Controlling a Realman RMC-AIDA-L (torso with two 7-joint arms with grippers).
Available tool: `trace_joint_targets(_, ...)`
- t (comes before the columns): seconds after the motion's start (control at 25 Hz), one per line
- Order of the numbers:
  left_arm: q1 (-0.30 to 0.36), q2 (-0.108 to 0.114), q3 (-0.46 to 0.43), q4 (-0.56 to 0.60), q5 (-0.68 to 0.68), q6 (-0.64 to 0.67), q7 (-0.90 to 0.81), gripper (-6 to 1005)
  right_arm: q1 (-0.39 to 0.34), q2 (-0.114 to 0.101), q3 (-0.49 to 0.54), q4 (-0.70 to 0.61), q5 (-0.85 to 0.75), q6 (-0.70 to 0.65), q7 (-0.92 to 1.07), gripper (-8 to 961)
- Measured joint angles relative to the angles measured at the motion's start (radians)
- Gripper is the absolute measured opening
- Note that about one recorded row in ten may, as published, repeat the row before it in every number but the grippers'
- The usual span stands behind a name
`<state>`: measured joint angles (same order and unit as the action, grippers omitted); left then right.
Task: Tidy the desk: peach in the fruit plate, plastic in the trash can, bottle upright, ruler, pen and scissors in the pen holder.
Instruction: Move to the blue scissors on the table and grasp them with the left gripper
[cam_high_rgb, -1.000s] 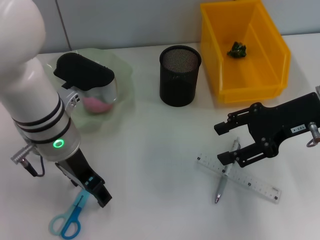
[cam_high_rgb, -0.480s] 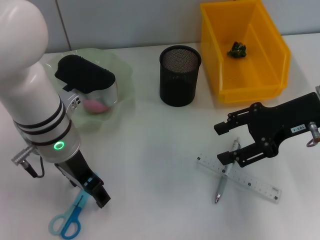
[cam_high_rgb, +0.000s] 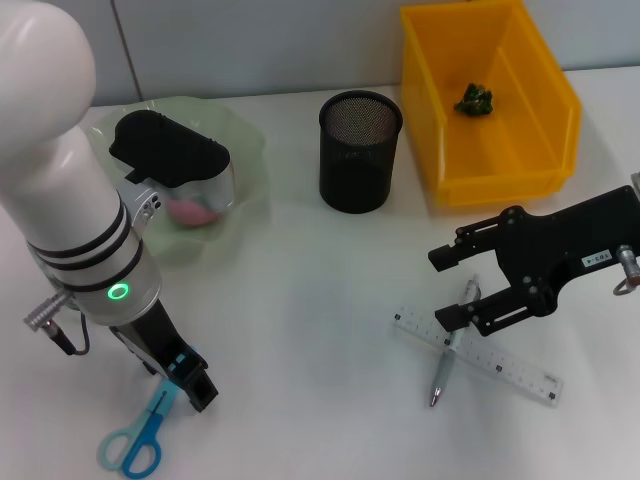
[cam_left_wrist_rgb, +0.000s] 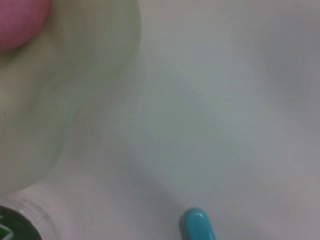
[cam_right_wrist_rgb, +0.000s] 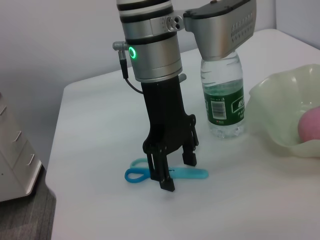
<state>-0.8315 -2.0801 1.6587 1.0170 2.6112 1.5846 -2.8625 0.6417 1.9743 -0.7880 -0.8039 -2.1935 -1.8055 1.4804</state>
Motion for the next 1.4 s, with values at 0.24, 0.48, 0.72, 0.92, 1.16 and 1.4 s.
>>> trace_joint_targets(0.24, 0.000, 0.000, 0.004, 0.000, 0.000, -0.002, 0.000, 662, -0.002, -0.001, 0.002, 0.000, 0.000, 0.000, -0.001, 758)
trace_joint_targets(0.48, 0.000, 0.000, 0.004, 0.000, 0.001, -0.002, 0.003, 659, -0.002, -0.001, 0.002, 0.000, 0.001, 0.000, -0.001, 757)
trace_joint_targets(0.72, 0.001, 0.001, 0.006, 0.000, 0.012, -0.005, 0.004, 645, -0.002, -0.002, 0.003, 0.000, 0.003, 0.000, -0.002, 757)
trace_joint_targets(0.92, 0.002, 0.002, 0.006, -0.001, 0.012, -0.012, 0.005, 615, -0.003, -0.002, 0.003, 0.000, 0.005, 0.000, -0.002, 757)
trace_joint_targets(1.16, 0.003, 0.002, 0.006, -0.002, 0.013, -0.015, 0.006, 587, -0.002, -0.002, 0.003, 0.000, 0.006, 0.000, -0.002, 757)
trace_joint_targets(1.4, 0.003, 0.002, 0.006, -0.012, 0.037, -0.026, 0.008, 560, 0.003, -0.002, 0.004, -0.001, 0.006, 0.001, -0.002, 756)
